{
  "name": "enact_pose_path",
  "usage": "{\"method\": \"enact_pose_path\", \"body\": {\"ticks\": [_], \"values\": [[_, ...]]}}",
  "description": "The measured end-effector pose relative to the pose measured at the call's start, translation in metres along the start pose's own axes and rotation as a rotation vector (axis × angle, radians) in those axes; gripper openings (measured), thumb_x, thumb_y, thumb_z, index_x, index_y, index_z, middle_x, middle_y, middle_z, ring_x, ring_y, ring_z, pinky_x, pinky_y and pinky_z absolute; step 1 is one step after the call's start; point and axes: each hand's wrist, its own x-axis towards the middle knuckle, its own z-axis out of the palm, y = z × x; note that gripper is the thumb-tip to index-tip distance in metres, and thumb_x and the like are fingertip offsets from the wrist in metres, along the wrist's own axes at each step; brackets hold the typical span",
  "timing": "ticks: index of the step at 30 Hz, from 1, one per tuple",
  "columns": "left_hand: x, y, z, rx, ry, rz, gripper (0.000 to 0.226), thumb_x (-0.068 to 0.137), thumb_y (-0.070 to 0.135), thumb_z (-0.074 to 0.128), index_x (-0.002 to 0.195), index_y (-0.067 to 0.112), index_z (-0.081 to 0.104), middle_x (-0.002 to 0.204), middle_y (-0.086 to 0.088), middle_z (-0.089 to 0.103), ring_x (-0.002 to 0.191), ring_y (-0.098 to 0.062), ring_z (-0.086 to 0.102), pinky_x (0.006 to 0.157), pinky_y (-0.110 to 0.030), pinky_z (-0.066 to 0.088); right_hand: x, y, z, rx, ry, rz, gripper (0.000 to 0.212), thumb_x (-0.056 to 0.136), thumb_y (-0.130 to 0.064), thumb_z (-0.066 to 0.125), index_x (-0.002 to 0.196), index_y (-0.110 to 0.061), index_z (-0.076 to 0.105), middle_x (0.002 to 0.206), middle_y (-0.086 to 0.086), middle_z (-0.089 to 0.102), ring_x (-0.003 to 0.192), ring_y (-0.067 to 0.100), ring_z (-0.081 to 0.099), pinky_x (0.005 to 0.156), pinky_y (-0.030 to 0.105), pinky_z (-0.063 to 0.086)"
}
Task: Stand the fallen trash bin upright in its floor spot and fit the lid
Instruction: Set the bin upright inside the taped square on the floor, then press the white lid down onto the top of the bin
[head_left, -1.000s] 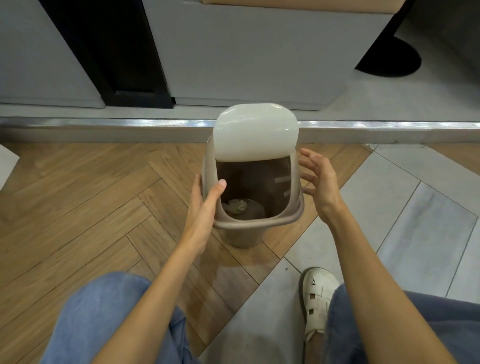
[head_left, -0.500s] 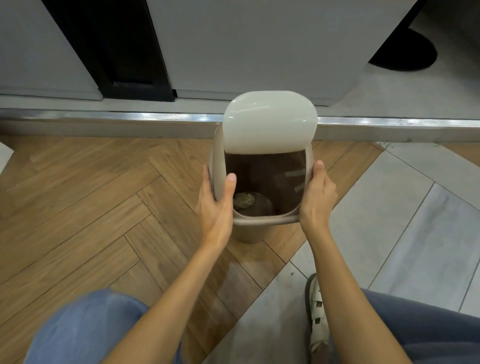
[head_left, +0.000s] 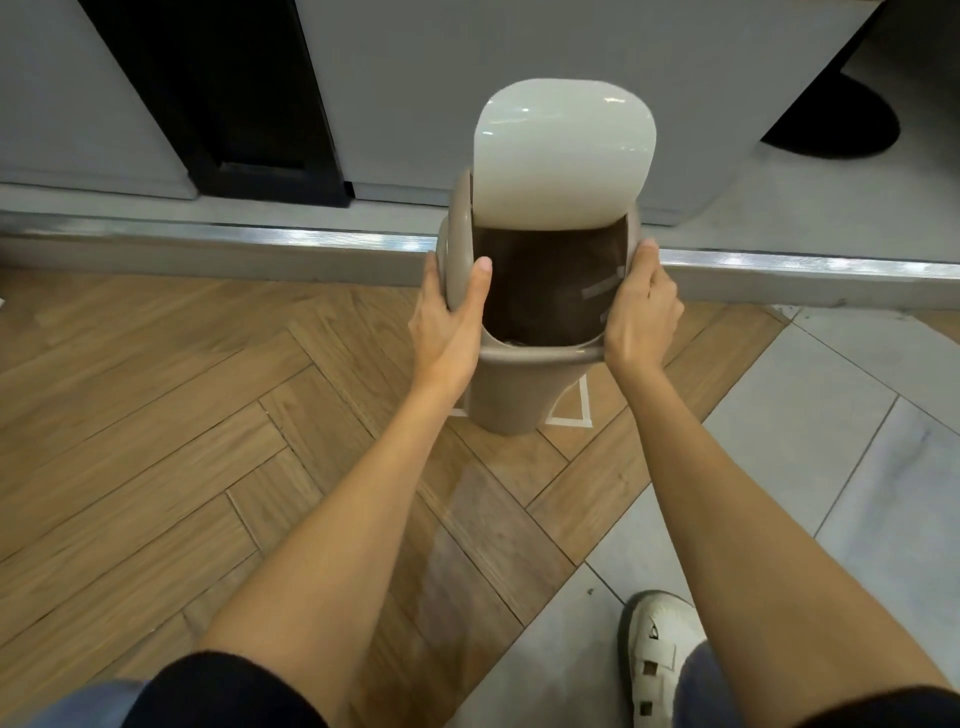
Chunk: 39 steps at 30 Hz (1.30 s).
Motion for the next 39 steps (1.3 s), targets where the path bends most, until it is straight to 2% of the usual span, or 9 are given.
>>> {"method": "enact_pose_path", "body": {"ticks": [9,12,14,16,20,28,31,35,39], "values": [[0.039,0.01,0.012,0.007,-0.027,0.034,0.076,0.089,0.063,0.041,0.152,0.027,0.018,0.15,-0.002,0.038,0.132,-0.023,0.042,0.094,-0.026,0.037,0.034,-0.007,0.02,0.025,0.012,-0.037,0.052,0.104,-0.042,0.027,0.06,-0.021,0.045,0.063,-0.009,0.048,0.061,0.004,0.046,0.071,0.031,0.038],[0.051,0.007,0.016,0.02,-0.039,0.025,0.076,0.089,0.063,0.041,0.152,0.026,0.018,0.149,-0.003,0.038,0.132,-0.023,0.043,0.091,-0.025,0.037,0.044,-0.006,0.026,0.064,-0.038,-0.045,0.045,0.106,-0.038,0.025,0.106,-0.016,0.064,0.089,-0.009,0.059,0.087,0.008,0.053,0.082,0.026,0.037],[0.051,0.007,0.017,0.05,-0.058,0.018,0.077,0.089,0.064,0.038,0.152,0.027,0.014,0.152,-0.003,0.034,0.133,-0.024,0.041,0.093,-0.027,0.038,0.05,-0.007,0.021,0.114,-0.122,-0.102,0.044,0.105,-0.034,0.027,0.144,-0.021,0.044,0.125,-0.006,0.056,0.108,0.003,0.045,0.09,0.02,0.032],[0.052,0.011,0.017,0.084,-0.072,0.008,0.078,0.09,0.063,0.038,0.153,0.028,0.008,0.157,-0.003,0.025,0.138,-0.027,0.036,0.1,-0.034,0.038,0.058,-0.012,0.016,0.154,-0.199,-0.177,0.047,0.104,-0.032,0.034,0.15,-0.023,0.034,0.143,-0.004,0.047,0.116,0.001,0.041,0.09,0.013,0.033],[0.066,0.024,0.012,0.079,-0.09,0.173,0.079,0.091,0.058,0.043,0.153,0.031,0.002,0.16,-0.002,0.013,0.142,-0.026,0.027,0.108,-0.042,0.034,0.075,-0.027,0.017,0.194,-0.283,-0.245,0.047,0.1,-0.041,0.044,0.142,-0.021,0.046,0.138,-0.006,0.054,0.124,0.007,0.048,0.093,0.014,0.04],[0.1,0.038,0.019,-0.124,-0.013,0.194,0.058,0.089,0.059,0.043,0.14,0.031,0.038,0.142,0.003,0.043,0.122,-0.011,0.046,0.091,-0.022,0.039,0.093,-0.043,0.027,0.129,-0.298,-0.192,0.026,0.094,-0.051,0.051,0.101,-0.026,0.055,0.094,-0.014,0.057,0.09,0.002,0.053,0.077,0.023,0.041],[0.105,0.039,0.021,-0.163,0.032,0.17,0.051,0.088,0.06,0.044,0.13,0.032,0.043,0.132,0.002,0.048,0.107,-0.009,0.051,0.078,-0.021,0.041,0.093,-0.053,0.033,0.123,-0.34,-0.189,0.024,0.087,-0.055,0.05,0.082,-0.032,0.055,0.104,-0.007,0.058,0.099,0.009,0.054,0.088,0.029,0.042],[0.106,0.035,0.022,-0.147,0.034,0.231,0.05,0.093,0.054,0.041,0.138,0.031,0.038,0.139,0.001,0.041,0.117,-0.011,0.046,0.08,-0.018,0.039,0.096,-0.058,0.035,0.127,-0.367,-0.123,0.056,0.073,-0.065,0.053,0.094,-0.015,0.068,0.123,0.005,0.06,0.112,0.02,0.057,0.102,0.042,0.045],[0.1,0.035,0.031,-0.047,-0.088,0.369,0.051,0.098,0.045,0.037,0.146,0.028,0.03,0.148,-0.003,0.026,0.119,-0.006,0.035,0.088,-0.015,0.032,0.101,-0.052,0.03,0.071,-0.387,-0.147,0.044,0.074,-0.064,0.055,0.097,-0.027,0.059,0.127,0.009,0.054,0.11,0.023,0.057,0.101,0.044,0.046]]}}
